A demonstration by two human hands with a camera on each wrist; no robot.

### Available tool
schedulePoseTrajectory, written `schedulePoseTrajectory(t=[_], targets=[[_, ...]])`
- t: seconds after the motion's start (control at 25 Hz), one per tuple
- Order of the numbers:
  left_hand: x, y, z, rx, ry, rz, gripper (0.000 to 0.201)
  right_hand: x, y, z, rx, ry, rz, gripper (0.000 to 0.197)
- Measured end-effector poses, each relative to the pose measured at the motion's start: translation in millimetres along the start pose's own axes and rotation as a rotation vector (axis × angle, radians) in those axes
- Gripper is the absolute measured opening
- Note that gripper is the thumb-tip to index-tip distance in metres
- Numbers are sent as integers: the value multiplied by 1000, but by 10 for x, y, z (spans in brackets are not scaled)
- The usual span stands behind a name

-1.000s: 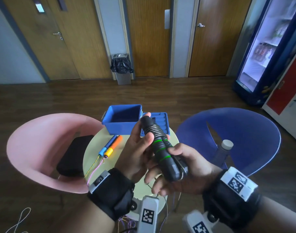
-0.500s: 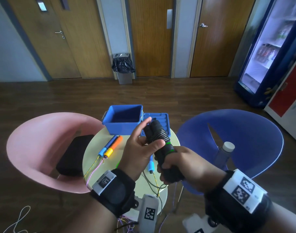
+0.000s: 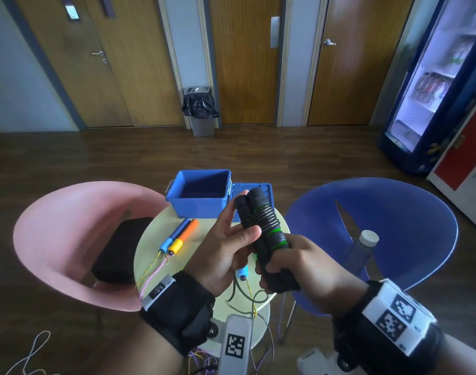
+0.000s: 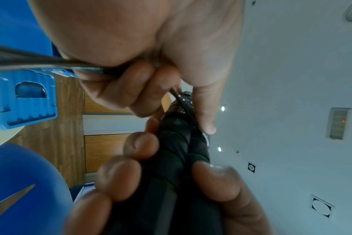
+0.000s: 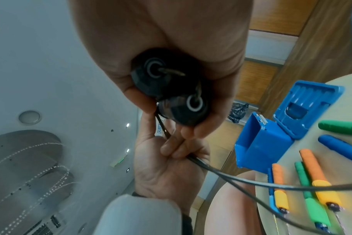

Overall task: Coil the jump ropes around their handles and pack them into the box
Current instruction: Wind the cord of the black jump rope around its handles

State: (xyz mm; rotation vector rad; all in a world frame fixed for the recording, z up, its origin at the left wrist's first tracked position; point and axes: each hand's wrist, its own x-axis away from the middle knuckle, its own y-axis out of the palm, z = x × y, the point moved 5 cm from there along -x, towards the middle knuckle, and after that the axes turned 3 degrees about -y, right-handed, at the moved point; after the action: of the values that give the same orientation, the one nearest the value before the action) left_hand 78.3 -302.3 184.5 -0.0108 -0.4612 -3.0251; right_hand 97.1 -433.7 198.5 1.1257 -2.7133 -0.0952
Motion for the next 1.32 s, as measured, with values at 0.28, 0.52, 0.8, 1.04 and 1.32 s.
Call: schedulePoseTrajectory(t=[0.28,0.52,0.8,1.04,1.32], targets=[[59,60,66,-80,85,-18,70,43,10,-39,66,-28,-14,29],[53,81,201,-17,80,-75,77,95,111,-67,-329,22,-234,40],[107,198,243,-22,67,-193,103,175,212,-51,-718,92,-479,44],[133,85,193,32,146,71,90,79,108,42,-337,151,-408,61],[125,38,211,-406,259,387,85,1,-47,-124,623,-112,102,21]])
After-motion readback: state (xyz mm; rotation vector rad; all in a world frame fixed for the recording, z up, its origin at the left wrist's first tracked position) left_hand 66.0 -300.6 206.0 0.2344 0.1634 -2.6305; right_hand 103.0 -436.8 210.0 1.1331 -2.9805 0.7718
